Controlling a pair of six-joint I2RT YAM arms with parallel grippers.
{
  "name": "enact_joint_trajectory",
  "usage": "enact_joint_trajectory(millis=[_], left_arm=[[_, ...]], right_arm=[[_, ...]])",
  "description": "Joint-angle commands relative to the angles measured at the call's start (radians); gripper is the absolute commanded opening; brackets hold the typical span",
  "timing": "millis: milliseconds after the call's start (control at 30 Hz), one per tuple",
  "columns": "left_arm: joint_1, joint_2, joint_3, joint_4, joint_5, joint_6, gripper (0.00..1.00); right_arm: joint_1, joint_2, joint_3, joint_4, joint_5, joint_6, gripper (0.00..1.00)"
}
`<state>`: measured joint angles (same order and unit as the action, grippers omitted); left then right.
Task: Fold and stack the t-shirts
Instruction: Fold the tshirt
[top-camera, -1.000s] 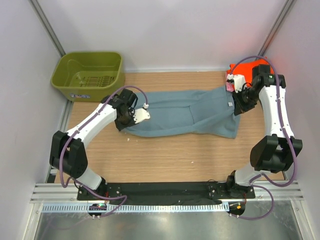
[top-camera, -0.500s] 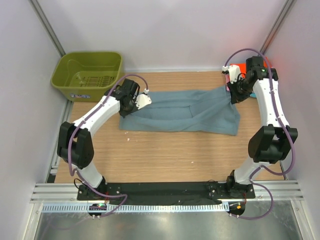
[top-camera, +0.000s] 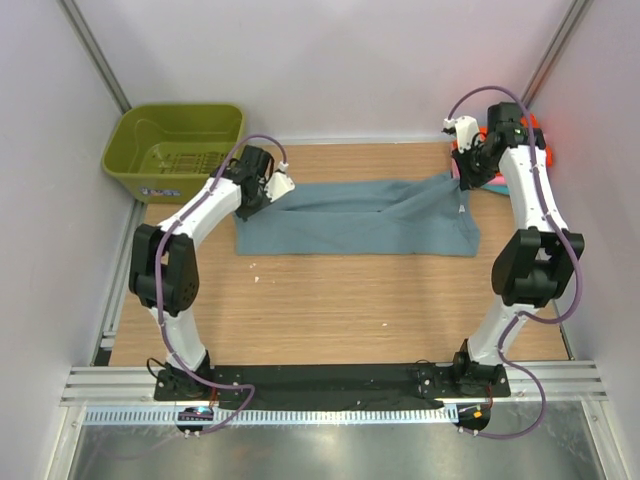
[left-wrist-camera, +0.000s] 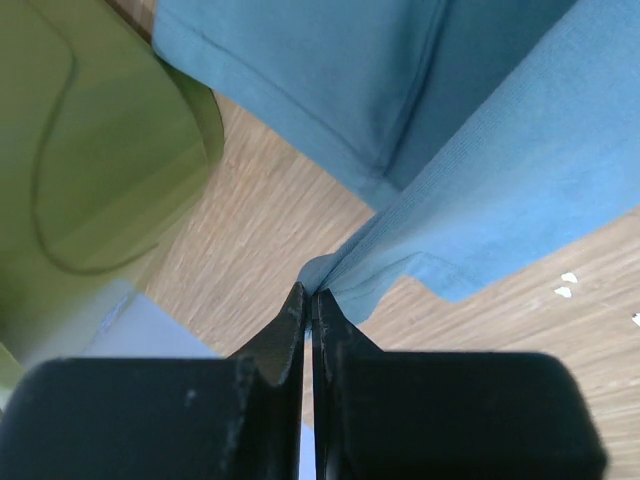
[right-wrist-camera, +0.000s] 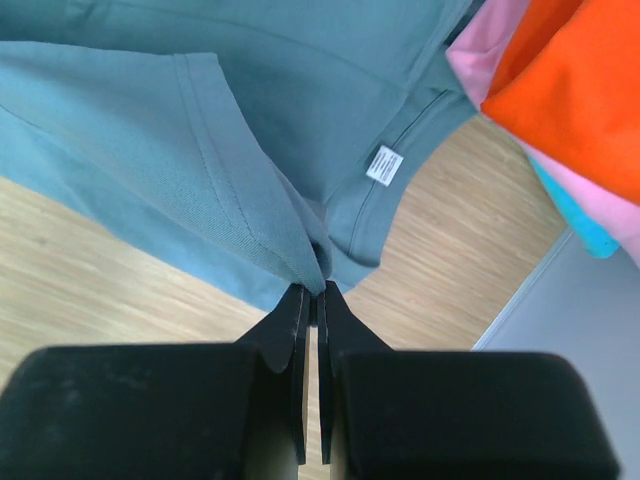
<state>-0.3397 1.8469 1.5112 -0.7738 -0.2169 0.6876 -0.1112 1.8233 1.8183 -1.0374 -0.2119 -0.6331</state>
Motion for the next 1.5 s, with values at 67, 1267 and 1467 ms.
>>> enact_joint_trajectory(millis=[67, 1267, 1467], left_arm=[[0.025, 0.069, 0.096, 0.030, -0.019, -0.010, 0.00], [0.064, 0.348, 0.323, 0.108, -0.084, -0.051, 0.00], [0.062, 0.350, 0.307, 0.125, -0.084, -0.054, 0.00]], right_arm=[[0.002, 0.065, 0.104, 0.080, 0.016, 0.024, 0.01], [0.088, 0.363, 0.311, 0.215, 0.207, 0.076, 0.01], [0.079, 0.297, 0.240, 0.218, 0.252, 0.076, 0.01]])
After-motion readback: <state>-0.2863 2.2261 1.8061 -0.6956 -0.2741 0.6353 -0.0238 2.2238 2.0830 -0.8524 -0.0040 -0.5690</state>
